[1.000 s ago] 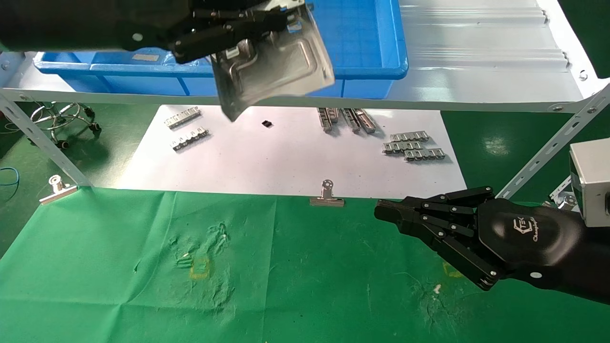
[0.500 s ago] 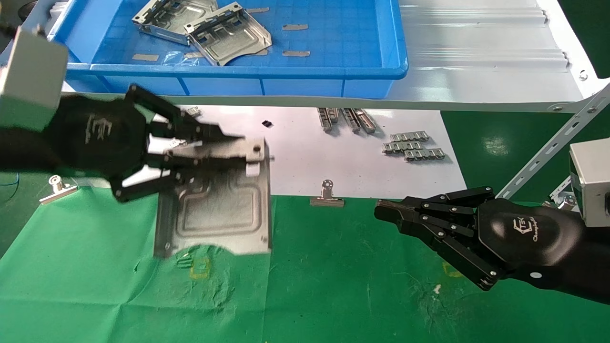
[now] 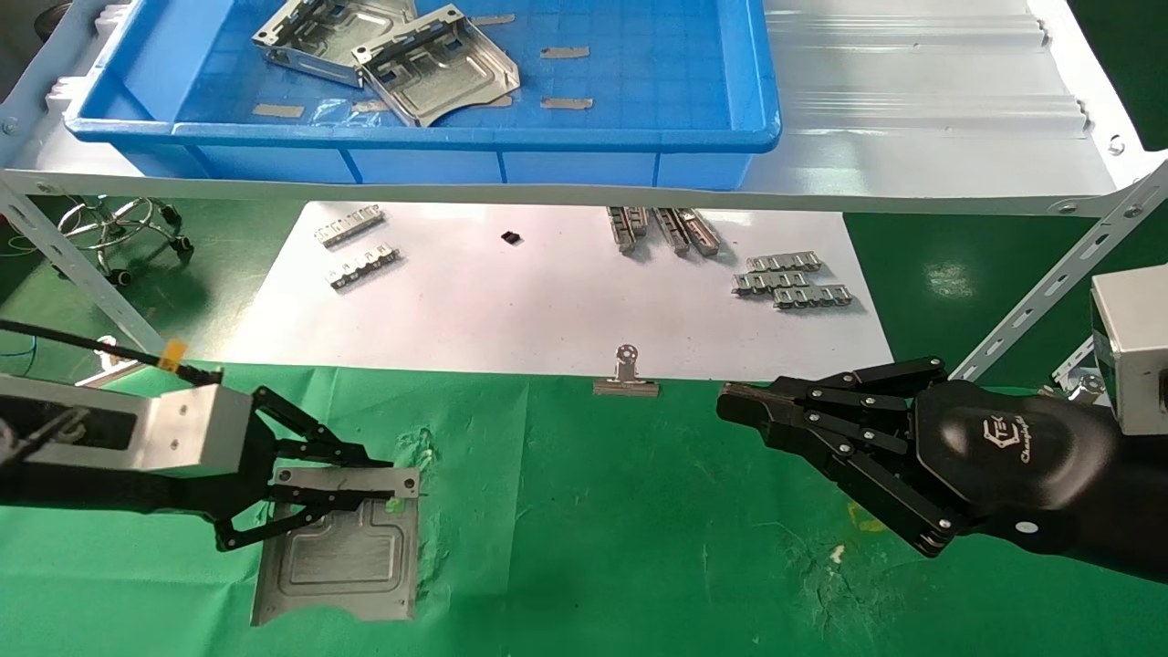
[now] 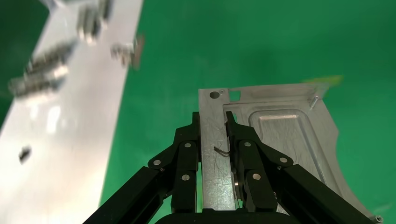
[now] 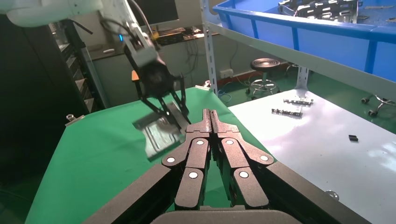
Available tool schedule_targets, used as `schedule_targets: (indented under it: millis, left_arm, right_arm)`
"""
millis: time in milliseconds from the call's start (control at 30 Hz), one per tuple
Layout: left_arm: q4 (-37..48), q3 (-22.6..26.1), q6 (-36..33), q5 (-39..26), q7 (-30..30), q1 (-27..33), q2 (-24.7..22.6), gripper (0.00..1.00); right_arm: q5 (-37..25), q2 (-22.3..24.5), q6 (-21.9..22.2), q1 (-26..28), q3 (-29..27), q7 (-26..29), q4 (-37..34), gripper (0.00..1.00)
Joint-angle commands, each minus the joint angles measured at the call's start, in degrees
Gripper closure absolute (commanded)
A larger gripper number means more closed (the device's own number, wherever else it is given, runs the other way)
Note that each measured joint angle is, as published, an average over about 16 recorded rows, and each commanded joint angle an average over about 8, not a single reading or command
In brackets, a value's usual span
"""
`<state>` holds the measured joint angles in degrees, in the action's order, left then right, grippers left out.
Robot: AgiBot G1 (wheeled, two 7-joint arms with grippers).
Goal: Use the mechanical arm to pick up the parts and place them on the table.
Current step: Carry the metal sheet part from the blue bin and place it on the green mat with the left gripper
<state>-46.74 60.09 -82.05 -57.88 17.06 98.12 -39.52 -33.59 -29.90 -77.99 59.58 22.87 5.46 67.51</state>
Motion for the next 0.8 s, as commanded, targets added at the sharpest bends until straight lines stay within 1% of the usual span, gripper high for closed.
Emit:
schedule_targets:
  millis: [33, 233, 400, 433, 667, 700, 800]
  left_arm:
    - [0.1, 0.7, 2.2, -1.7, 1.3, -1.6, -0.3, 1.0]
    - [1.3, 1.4, 8.3, -4.3, 4.0, -4.3, -2.2, 1.0]
    - [2.6, 1.5, 10.8, -4.9, 5.6, -5.4, -3.5, 0.99]
    - [2.8, 1.5, 11.0, -5.0, 5.9, -5.5, -3.7, 0.93]
    - [3.6, 1.5, 12.3, -5.5, 8.0, -6.2, -4.5, 0.06]
    - [3.7, 1.5, 12.4, -5.5, 8.3, -6.3, -4.6, 0.0]
    - [3.9, 1.4, 12.8, -5.5, 9.1, -6.5, -4.7, 0.0]
  right_arm:
    - [0.0, 0.0, 0.0, 0.0, 0.0, 0.0, 0.0, 1.0]
    - [0.0, 0.0, 0.0, 0.0, 0.0, 0.0, 0.0, 1.0]
    - [0.0, 0.0, 0.0, 0.0, 0.0, 0.0, 0.0, 1.0]
    - [0.0, 0.0, 0.0, 0.0, 0.0, 0.0, 0.0, 1.0]
    - [0.0, 0.0, 0.0, 0.0, 0.0, 0.0, 0.0, 1.0]
    - [0.0, 0.0, 0.0, 0.0, 0.0, 0.0, 0.0, 1.0]
    - [0.0, 0.0, 0.0, 0.0, 0.0, 0.0, 0.0, 1.0]
